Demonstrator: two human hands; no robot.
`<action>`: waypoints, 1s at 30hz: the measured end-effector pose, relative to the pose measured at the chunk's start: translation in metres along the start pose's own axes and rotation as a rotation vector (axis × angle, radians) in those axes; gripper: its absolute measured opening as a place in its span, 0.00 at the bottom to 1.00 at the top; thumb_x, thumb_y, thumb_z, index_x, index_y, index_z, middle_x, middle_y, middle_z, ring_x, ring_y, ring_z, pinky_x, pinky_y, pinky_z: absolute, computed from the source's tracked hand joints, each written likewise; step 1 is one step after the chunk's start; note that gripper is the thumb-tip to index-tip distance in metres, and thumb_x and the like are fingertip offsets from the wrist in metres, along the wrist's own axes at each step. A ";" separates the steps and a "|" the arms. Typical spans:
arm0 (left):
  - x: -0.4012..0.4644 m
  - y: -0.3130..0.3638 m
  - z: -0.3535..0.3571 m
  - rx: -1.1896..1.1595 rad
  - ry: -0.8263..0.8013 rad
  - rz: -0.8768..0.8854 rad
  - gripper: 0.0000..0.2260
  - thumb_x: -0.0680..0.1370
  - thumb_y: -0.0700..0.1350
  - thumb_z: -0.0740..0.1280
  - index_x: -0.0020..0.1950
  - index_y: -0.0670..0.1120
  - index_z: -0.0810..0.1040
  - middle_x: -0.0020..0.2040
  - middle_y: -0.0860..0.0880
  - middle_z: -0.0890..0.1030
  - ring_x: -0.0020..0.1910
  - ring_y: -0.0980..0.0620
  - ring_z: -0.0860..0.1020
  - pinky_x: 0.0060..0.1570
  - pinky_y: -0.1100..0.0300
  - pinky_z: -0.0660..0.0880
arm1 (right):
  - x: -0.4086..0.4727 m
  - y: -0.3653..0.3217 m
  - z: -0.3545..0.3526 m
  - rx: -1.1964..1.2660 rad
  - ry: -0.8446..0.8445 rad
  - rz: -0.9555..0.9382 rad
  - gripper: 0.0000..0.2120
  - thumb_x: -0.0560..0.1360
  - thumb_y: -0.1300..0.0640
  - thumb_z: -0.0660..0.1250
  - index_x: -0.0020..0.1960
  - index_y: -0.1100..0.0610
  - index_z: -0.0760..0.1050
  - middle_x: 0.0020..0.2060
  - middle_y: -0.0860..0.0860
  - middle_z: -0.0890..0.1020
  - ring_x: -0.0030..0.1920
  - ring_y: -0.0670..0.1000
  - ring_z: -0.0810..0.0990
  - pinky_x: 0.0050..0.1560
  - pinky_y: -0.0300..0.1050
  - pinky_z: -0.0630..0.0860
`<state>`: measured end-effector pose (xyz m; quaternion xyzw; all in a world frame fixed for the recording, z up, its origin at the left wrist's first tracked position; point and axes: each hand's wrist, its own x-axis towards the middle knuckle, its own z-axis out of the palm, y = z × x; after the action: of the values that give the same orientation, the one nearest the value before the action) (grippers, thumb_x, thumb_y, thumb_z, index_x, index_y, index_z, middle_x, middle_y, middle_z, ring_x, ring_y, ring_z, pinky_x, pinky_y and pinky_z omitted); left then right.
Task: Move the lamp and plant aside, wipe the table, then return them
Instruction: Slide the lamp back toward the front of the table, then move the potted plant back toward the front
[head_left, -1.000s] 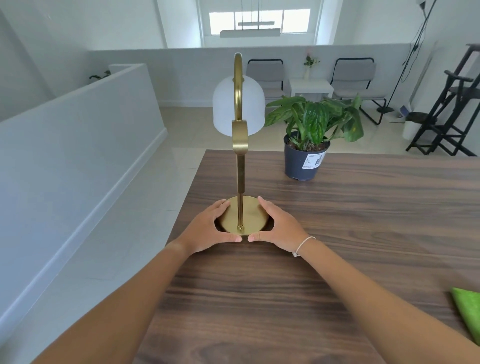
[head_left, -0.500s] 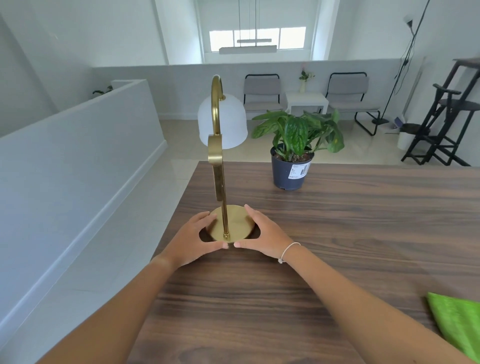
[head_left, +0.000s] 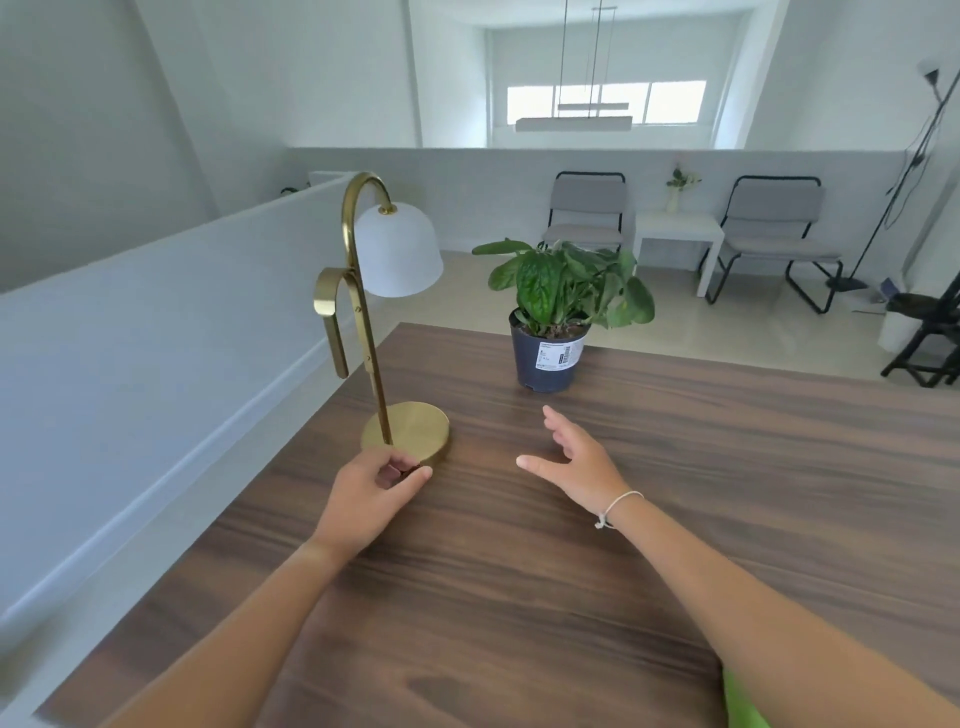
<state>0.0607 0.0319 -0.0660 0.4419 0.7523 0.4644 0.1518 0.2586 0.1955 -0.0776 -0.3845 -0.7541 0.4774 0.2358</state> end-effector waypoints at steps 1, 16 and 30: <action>-0.002 0.007 0.008 -0.022 -0.017 -0.003 0.05 0.71 0.47 0.72 0.44 0.48 0.80 0.43 0.53 0.81 0.43 0.54 0.77 0.43 0.69 0.72 | 0.000 0.003 -0.007 0.028 0.016 0.009 0.40 0.66 0.48 0.74 0.73 0.47 0.57 0.71 0.50 0.67 0.71 0.50 0.66 0.70 0.44 0.63; 0.105 0.076 0.106 -0.226 -0.189 -0.055 0.29 0.72 0.53 0.70 0.71 0.52 0.64 0.69 0.50 0.70 0.62 0.51 0.73 0.60 0.58 0.69 | 0.067 0.014 -0.054 0.176 0.187 0.091 0.43 0.65 0.47 0.74 0.74 0.49 0.56 0.73 0.49 0.63 0.73 0.50 0.62 0.69 0.45 0.61; 0.187 0.039 0.144 -0.438 -0.367 -0.034 0.35 0.71 0.48 0.72 0.74 0.54 0.58 0.71 0.52 0.70 0.66 0.54 0.72 0.68 0.51 0.68 | 0.132 0.023 -0.044 0.282 0.199 -0.010 0.43 0.62 0.47 0.74 0.72 0.42 0.57 0.68 0.43 0.72 0.68 0.44 0.70 0.70 0.52 0.66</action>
<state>0.0686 0.2708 -0.0746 0.4625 0.6015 0.5253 0.3852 0.2208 0.3311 -0.0809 -0.3891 -0.6545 0.5369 0.3632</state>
